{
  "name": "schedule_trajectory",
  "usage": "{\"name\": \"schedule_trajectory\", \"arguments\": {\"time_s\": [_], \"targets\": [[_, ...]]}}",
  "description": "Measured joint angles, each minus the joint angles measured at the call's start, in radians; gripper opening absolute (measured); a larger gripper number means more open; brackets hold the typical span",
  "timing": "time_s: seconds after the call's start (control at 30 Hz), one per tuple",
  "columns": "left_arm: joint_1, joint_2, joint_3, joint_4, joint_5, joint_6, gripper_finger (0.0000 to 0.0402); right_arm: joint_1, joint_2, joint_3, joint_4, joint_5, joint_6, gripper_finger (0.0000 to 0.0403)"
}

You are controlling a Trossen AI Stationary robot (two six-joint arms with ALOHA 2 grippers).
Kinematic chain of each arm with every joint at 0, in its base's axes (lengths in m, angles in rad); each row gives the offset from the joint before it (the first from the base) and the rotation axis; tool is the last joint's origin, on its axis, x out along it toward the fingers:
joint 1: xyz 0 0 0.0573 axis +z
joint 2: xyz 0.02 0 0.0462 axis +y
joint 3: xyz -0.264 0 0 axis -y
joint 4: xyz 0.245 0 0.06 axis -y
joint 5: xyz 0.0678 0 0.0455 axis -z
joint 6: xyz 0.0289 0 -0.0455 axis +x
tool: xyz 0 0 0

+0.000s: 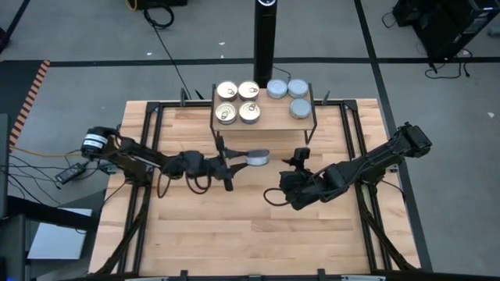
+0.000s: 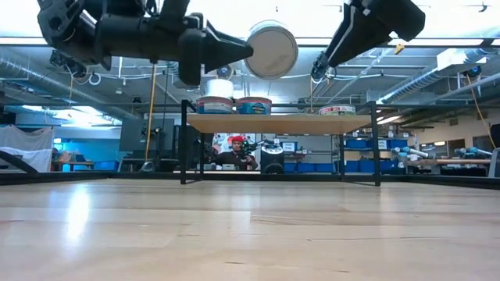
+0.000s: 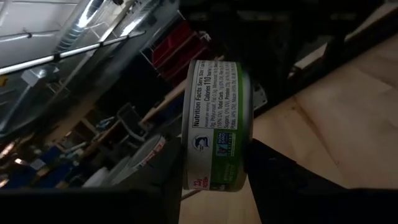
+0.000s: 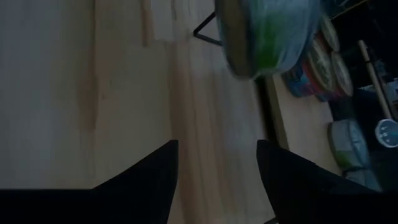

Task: Stack canned seafood by type on shelf
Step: Put the green tuna can on the shelf aligned with the other green tuna can

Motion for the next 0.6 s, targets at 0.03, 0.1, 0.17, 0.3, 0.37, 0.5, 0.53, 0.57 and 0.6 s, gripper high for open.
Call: {"name": "schedule_trajectory", "arguments": {"time_s": [0.03, 0.1, 0.17, 0.3, 0.37, 0.5, 0.53, 0.57, 0.6], "targets": [[0.010, -0.005, -0.011, 0.011, 0.017, -0.014, 0.0150, 0.000, 0.000, -0.005, -0.003, -0.003, 0.005, 0.0227], [0.031, -0.006, -0.026, 0.034, 0.048, -0.044, 0.0150, 0.000, 0.000, -0.017, 0.000, -0.008, 0.021, 0.0227], [0.048, -0.006, -0.039, 0.047, 0.082, -0.068, 0.0150, -0.003, 0.000, -0.033, 0.003, -0.017, 0.032, 0.0227], [0.065, -0.006, -0.040, 0.054, 0.144, -0.107, 0.0150, -0.019, 0.000, -0.080, 0.038, -0.021, 0.049, 0.0229], [0.069, -0.006, -0.040, 0.053, 0.167, -0.118, 0.0150, -0.031, 0.000, -0.105, 0.047, -0.033, 0.054, 0.0229], [0.071, -0.006, -0.040, 0.053, 0.173, -0.123, 0.0150, -0.055, 0.000, -0.147, 0.089, -0.074, 0.060, 0.0229], [0.071, -0.006, -0.040, 0.054, 0.173, -0.123, 0.0150, -0.059, 0.000, -0.154, 0.102, -0.079, 0.059, 0.0229], [0.071, -0.006, -0.040, 0.054, 0.173, -0.123, 0.0150, -0.061, 0.000, -0.162, 0.121, -0.083, 0.060, 0.0229], [0.071, -0.006, -0.040, 0.057, 0.173, -0.123, 0.0150, -0.062, 0.000, -0.168, 0.140, -0.091, 0.060, 0.0229]]}}
